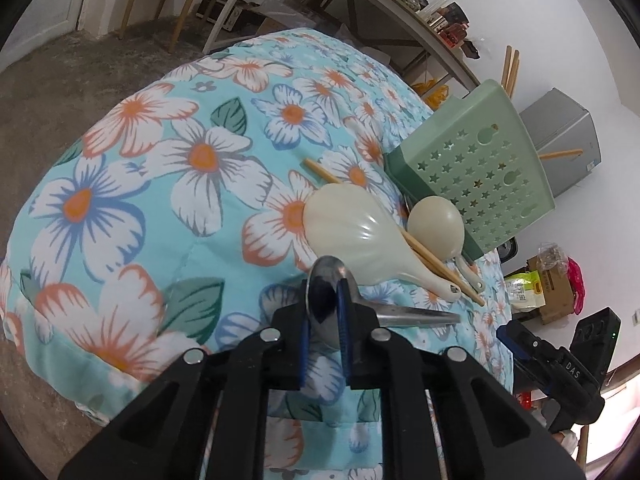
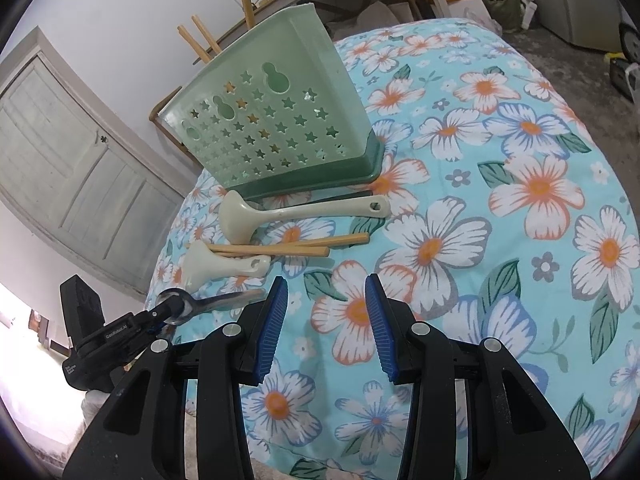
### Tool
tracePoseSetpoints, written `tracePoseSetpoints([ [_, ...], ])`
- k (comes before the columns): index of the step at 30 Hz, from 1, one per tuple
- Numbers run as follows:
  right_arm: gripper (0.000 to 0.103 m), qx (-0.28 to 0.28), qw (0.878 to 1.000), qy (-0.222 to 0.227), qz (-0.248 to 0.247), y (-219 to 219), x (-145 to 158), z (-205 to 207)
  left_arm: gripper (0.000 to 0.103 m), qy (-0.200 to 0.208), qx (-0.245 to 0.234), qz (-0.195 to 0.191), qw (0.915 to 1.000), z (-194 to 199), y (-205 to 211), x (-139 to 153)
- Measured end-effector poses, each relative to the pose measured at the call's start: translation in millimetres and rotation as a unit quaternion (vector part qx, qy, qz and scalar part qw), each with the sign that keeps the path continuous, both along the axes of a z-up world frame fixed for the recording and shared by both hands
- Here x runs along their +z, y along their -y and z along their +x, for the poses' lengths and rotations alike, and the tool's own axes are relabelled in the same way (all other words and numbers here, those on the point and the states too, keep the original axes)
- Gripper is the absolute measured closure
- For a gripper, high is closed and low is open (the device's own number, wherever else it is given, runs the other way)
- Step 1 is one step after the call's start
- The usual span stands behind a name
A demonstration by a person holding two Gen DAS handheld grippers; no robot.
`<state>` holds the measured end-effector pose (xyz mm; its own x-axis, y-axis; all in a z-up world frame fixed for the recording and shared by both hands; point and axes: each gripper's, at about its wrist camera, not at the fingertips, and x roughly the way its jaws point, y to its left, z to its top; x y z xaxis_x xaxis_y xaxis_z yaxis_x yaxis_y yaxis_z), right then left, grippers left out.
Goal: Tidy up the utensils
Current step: 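Lift the metal spoon off the bedspread with the left tool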
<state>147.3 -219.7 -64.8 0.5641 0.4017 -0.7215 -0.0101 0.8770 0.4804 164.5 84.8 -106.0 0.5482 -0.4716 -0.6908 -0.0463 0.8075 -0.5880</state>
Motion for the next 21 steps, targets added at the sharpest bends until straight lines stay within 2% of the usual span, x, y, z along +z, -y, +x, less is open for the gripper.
tracePoseSetpoints([
  [8, 0.063, -0.002, 1.000, 0.002, -0.003, 2, 1, 0, 0.097, 0.033, -0.022, 0.003, 0.9992, -2, -5, 13],
  [21, 0.064, -0.001, 1.000, 0.003, -0.008, -4, 3, 2, 0.100, 0.103, -0.057, -0.021, 0.9928, -12, -27, 44],
])
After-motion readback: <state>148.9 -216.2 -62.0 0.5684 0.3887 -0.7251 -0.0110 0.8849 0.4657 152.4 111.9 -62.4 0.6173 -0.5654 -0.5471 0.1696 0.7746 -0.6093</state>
